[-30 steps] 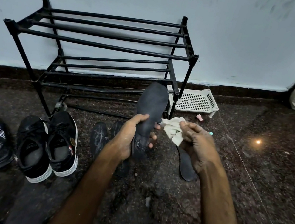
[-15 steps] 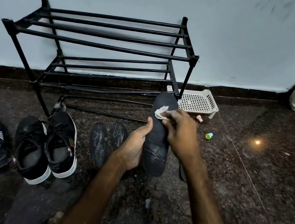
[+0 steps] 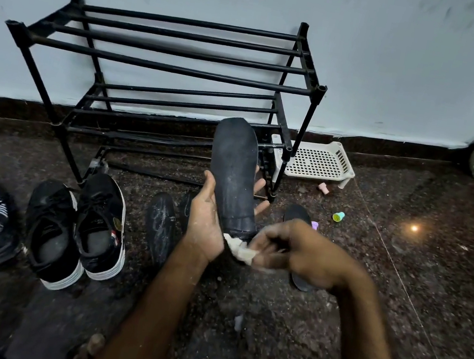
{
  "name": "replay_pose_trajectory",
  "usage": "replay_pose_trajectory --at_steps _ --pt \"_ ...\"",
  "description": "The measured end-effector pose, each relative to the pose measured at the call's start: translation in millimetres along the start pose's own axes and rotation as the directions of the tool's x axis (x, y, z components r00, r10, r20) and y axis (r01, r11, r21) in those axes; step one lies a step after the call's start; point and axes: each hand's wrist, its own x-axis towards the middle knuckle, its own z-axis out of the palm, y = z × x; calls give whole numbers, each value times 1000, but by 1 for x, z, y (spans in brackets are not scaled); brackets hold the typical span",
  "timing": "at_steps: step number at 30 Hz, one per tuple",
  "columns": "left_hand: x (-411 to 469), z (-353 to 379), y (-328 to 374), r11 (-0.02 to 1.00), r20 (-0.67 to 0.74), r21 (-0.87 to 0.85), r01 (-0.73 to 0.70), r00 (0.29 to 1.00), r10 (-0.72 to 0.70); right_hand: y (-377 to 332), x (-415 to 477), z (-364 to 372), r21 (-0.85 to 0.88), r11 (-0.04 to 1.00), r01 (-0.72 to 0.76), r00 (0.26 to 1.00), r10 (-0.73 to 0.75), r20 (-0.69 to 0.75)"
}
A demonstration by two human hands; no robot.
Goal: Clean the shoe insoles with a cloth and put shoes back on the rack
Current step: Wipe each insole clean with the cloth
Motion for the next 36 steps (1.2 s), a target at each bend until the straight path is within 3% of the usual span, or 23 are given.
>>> replay_pose_trajectory --at_steps 2,4,5,6,7,10,15,17,18,20,21,22,24,25,27,29,32,34,36 --pt "-1 4 3 1000 25 -16 17 1000 -16 -9 -13 -14 120 987 106 967 -75 -243" --pt "-4 8 4 999 31 -32 12 999 -11 -18 -12 -22 97 969 227 804 -130 -580" --pt "-5 9 3 1000 16 -22 1 1000 -1 -21 -5 -21 13 972 235 708 -162 -687" --pt "-5 12 4 1000 1 -14 -11 1000 11 -24 3 -15 -69 976 208 664 -193 -723" --pt "-5 14 4 1000 -7 -15 -15 1000 15 -25 11 -6 -151 974 168 680 -225 -698" --pt "-4 19 5 1000 -52 -3 -31 998 30 -12 32 30 -347 936 53 834 -232 -500" --pt "-2 13 8 980 -175 -99 -174 972 155 -10 30 44 -50 995 84 935 -96 -342" --pt "-2 16 7 979 -169 -112 -168 975 148 -18 35 49 -12 991 133 875 -123 -468" --pt "-2 20 6 982 -164 -96 -161 976 144 -18 40 51 -64 991 115 805 -131 -579" --pt "-3 24 4 982 -159 -66 -177 973 164 -13 45 52 -217 976 -16 679 -149 -719" --pt "-3 25 4 978 -164 -66 -196 969 184 -8 44 50 -248 965 -81 683 -128 -719" --pt "-3 25 5 972 -171 -69 -223 963 209 -5 41 47 -225 968 -110 737 -72 -672" --pt "-3 24 10 960 -173 -75 -270 952 254 -3 34 45 -117 991 -60 866 -6 -501" --pt "-3 25 13 958 -165 -77 -277 951 262 -5 32 46 -78 997 -9 887 -28 -461" --pt "-2 27 17 960 -137 -77 -270 957 258 -12 33 46 3 996 89 844 -74 -532" --pt "-2 29 18 968 -99 -80 -237 968 228 -18 35 43 60 988 145 753 -71 -654" --pt "-4 32 16 971 -72 -108 -213 976 206 -14 38 41 -2 999 32 658 -23 -753" --pt "-4 32 15 968 -82 -96 -231 971 224 -10 36 47 39 999 -23 728 44 -684" --pt "-5 35 18 966 -74 -84 -243 969 237 -13 35 49 263 959 105 798 77 -598"
